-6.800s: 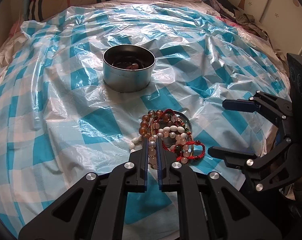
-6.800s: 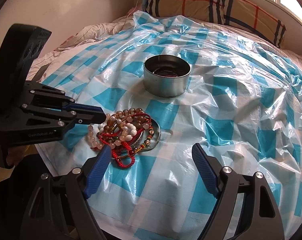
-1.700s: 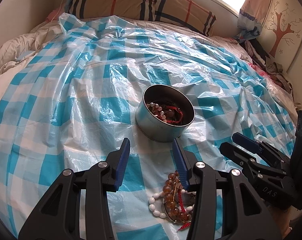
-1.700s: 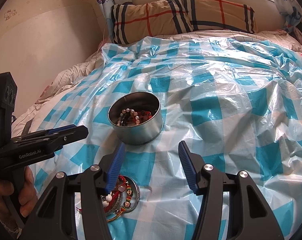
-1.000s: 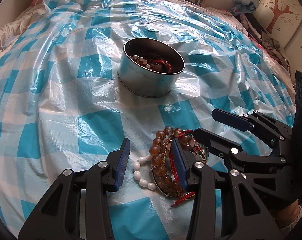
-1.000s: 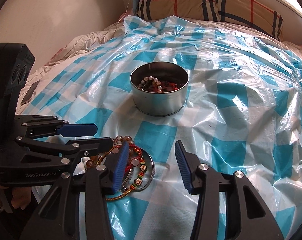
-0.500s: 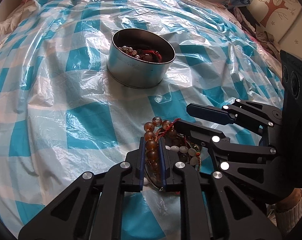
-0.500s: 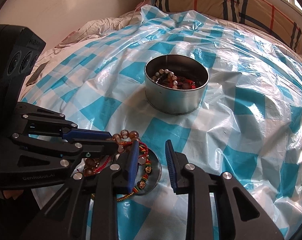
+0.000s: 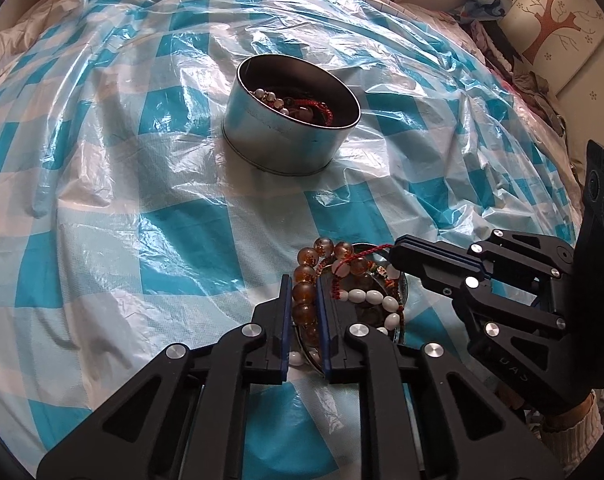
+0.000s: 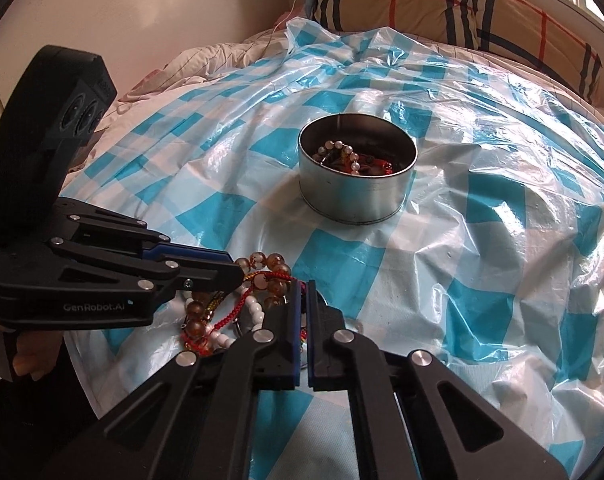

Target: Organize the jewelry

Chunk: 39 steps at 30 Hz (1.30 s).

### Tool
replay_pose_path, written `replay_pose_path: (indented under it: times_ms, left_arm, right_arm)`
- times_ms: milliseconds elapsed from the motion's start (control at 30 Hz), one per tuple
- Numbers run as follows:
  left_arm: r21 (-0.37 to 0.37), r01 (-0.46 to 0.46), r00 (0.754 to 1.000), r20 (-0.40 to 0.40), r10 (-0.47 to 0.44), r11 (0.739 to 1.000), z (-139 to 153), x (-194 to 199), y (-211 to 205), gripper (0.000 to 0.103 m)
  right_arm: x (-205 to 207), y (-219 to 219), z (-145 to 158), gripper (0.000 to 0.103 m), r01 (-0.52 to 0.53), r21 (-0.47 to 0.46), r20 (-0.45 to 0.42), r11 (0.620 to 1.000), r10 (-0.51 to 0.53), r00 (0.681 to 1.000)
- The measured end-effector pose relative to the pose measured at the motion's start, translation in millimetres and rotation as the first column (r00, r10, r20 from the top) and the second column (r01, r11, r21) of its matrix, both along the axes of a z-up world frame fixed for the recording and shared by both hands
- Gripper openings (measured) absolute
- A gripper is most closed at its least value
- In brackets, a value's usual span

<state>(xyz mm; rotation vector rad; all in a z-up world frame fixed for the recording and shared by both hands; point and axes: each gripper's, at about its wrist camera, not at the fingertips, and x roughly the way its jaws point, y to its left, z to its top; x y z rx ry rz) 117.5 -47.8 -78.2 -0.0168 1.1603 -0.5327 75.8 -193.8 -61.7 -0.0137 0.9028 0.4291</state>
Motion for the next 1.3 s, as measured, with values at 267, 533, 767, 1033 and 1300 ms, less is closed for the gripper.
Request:
replay_pose_path:
  times_ms: [267,533,767,1033,1300]
  left_arm:
    - [0.039,0.008,1.0,0.013,-0.009,0.999,-2,1,-8,0.015]
    - [0.085,0.03,0.99,0.138,-0.042,0.996,19,-15,-15,0.01]
    - [-0.011,-0.017,0.973,0.23,0.019,1.0,44,-27,2,0.01]
    - [-0.109,-0.038,0.949,0.307,0.07,0.993,69,-38,15,0.01]
    - [-0.265,-0.038,0.964,0.243,0.105,0.963,83,-32,31,0.01]
  right_arm:
    - [-15,-22,18,0.003,0.077,0.1,0.027,0.992,-0.08,0.996]
    - [-22,-41,22,0.003,0.143,0.281,-0.008,0.949,-0.147,0.989]
    - [-34,-41,38,0.003,0.185,0.319,0.036,0.93,-0.207,0.978]
    - [-42,-38,61,0.003,0.21,0.294,0.126,0.932,-0.256,0.959]
    - [-43,-38,66,0.003,0.213,0.296,0.141,0.931,-0.264,0.954]
